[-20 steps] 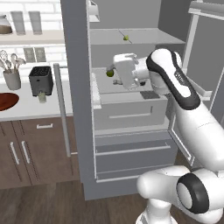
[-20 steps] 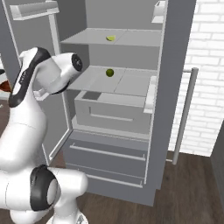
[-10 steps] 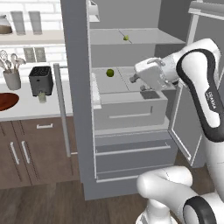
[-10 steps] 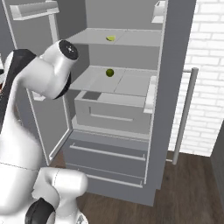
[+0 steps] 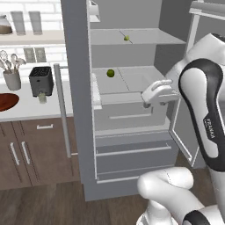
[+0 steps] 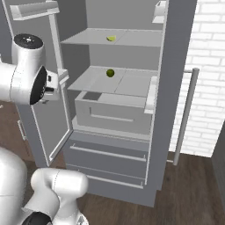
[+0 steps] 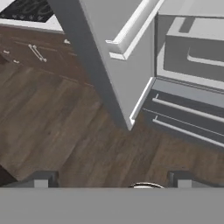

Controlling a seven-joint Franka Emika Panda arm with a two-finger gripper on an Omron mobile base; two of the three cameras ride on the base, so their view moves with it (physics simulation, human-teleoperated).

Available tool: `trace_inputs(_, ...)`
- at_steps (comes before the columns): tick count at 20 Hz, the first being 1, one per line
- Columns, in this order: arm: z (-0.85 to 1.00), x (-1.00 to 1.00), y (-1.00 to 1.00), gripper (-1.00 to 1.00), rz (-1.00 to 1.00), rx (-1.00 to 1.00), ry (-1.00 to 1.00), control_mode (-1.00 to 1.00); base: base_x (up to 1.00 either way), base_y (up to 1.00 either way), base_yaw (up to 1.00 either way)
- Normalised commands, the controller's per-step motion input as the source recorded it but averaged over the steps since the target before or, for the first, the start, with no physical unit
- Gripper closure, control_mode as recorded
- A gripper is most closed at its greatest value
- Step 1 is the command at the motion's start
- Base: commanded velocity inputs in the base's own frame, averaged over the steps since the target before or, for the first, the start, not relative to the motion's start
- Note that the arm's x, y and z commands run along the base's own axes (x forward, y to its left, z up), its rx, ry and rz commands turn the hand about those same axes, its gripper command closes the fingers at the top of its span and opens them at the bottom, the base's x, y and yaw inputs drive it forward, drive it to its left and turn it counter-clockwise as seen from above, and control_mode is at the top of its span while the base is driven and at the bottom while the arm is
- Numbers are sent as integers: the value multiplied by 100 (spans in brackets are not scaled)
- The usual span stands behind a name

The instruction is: Grab a lemon wedge from the fridge and one ice cube from the ice bowl, and put them in the glass of lemonade.

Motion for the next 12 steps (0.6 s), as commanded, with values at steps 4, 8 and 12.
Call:
trace_inputs(4,-27,-45,-19,-100,-8,-25,0,-100,0,0,0)
trace_inputs(8,0,-53,-39,-100,-26,-12,0,-100,0,0,0)
trace_inputs(12,3,-51,-37,-100,-31,0,0,-100,0,0,0)
